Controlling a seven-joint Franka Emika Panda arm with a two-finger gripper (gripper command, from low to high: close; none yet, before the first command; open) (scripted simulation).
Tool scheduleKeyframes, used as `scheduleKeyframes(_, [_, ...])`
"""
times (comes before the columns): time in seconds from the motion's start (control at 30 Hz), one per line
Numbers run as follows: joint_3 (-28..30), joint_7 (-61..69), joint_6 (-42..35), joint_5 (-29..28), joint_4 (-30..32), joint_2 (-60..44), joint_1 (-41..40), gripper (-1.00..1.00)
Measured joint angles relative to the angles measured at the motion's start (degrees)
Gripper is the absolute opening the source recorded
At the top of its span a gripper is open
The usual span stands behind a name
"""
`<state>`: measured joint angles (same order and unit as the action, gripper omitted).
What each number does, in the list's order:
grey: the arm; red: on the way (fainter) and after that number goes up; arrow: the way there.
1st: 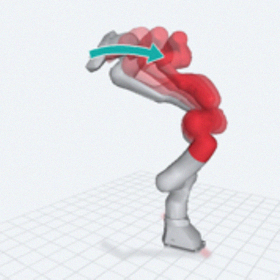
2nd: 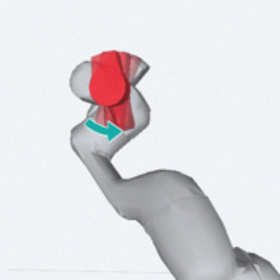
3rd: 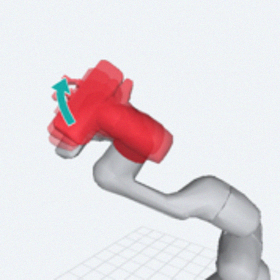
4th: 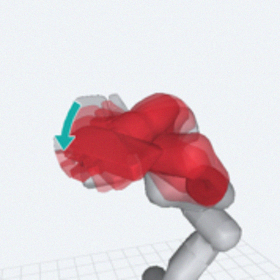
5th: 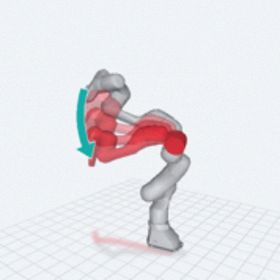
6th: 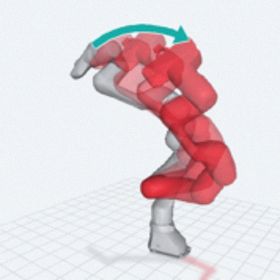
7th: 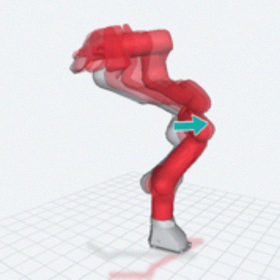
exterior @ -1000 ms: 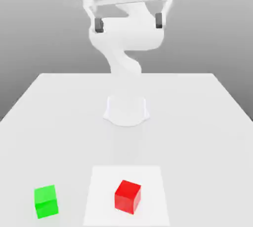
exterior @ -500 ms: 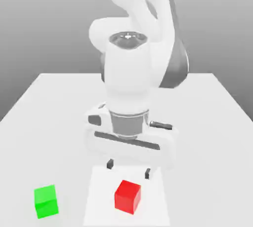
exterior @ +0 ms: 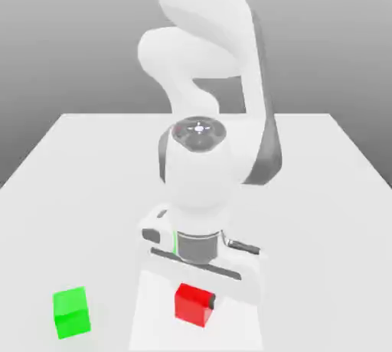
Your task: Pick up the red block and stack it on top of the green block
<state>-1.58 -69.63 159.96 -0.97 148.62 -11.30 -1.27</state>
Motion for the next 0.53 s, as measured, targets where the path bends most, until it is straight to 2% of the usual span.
scheduleKeyframes(0.07, [0.65,-0.56,-3.25,0.55,0.02,3.26,-0.66,-1.0])
scheduleKeyframes(0.27, [10.14,-10.63,-9.71,3.13,-5.59,4.06,-8.91,-1.0])
scheduleKeyframes(0.4, [11.61,-11.62,-5.55,6.7,-7.9,-2.62,-11.91,-1.0])
scheduleKeyframes(0.43, [11.16,-11.14,-3.8,7.54,-8.06,-4.58,-12.39,1.0])
scheduleKeyframes(0.53, [11.16,-11.14,-3.8,7.54,-8.06,-4.58,-12.39,1.0])
